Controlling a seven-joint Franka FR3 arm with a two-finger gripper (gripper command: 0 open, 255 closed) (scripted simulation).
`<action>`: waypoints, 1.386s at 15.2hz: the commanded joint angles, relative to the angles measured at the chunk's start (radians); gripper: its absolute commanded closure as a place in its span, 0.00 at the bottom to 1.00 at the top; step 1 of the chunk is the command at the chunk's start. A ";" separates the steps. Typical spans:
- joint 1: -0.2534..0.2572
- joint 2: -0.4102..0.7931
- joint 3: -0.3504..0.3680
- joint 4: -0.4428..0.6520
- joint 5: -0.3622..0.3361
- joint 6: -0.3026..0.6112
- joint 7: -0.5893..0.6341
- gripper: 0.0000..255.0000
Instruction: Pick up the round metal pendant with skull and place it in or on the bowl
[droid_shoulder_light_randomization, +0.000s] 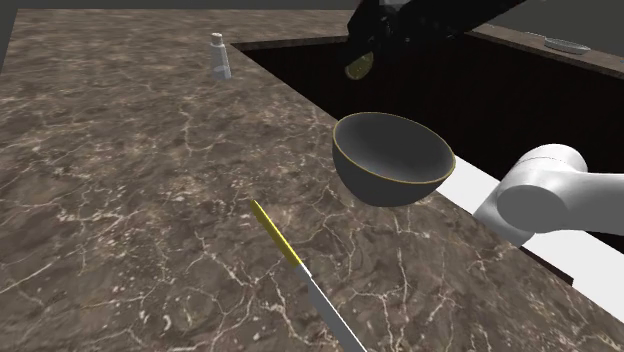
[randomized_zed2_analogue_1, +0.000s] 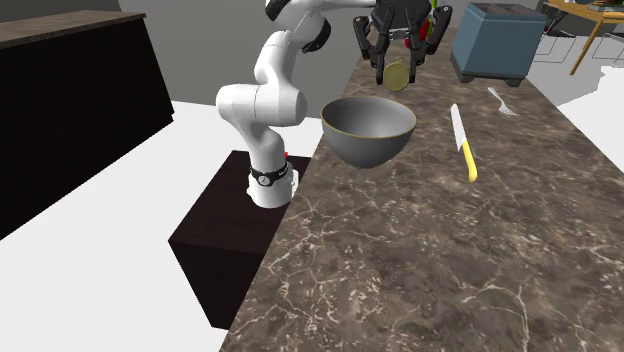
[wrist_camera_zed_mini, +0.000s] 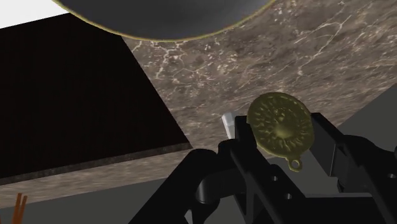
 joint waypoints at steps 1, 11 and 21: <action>0.049 -0.065 -0.021 -0.022 -0.002 -0.059 0.010 1.00; 0.175 -0.231 -0.010 -0.128 0.017 -0.150 0.057 1.00; 0.223 -0.277 0.055 -0.233 0.063 -0.099 0.087 1.00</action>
